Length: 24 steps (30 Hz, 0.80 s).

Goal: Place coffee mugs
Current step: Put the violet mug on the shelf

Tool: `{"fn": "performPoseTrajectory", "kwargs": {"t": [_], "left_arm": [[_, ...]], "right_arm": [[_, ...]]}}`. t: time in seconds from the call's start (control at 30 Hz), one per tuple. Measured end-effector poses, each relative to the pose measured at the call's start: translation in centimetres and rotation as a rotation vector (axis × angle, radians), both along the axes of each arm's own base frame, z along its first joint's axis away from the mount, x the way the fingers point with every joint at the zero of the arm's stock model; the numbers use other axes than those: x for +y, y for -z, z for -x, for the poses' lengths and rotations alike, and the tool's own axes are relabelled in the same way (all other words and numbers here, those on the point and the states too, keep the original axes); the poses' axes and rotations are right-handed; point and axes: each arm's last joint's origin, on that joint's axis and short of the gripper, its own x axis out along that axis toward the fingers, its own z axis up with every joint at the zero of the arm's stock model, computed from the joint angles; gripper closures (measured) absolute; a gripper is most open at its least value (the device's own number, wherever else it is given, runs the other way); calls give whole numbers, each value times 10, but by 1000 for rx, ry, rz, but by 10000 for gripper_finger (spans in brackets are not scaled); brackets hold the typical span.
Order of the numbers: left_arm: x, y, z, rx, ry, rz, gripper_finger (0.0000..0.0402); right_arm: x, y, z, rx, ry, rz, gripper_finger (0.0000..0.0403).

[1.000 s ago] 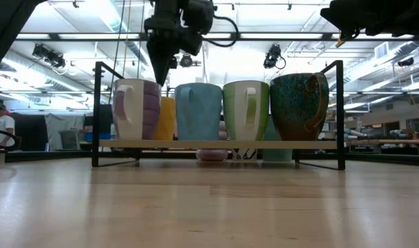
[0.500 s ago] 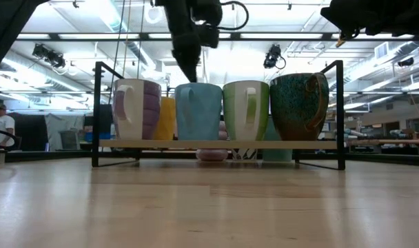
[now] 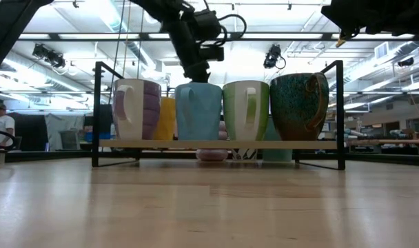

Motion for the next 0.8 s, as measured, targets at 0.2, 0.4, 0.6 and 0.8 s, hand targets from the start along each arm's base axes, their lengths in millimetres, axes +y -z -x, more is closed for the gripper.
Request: {"fn": "performPoseTrajectory", "kwargs": {"t": [0.2,0.4,0.6,0.8], "left_arm": [[10,14,3,-29,1,12,296],[15,16,5,-34,6,14,254],[17,21,-2,-42,61,-20,227],[23,40,-10,-11,129,-47,225]], "right_arm": [[0,0,0,0,0,1,236],[0,0,-1,0,0,2,236],[0,1,-4,7,4,27,236],[1,2,-6,13,7,50,236]]}}
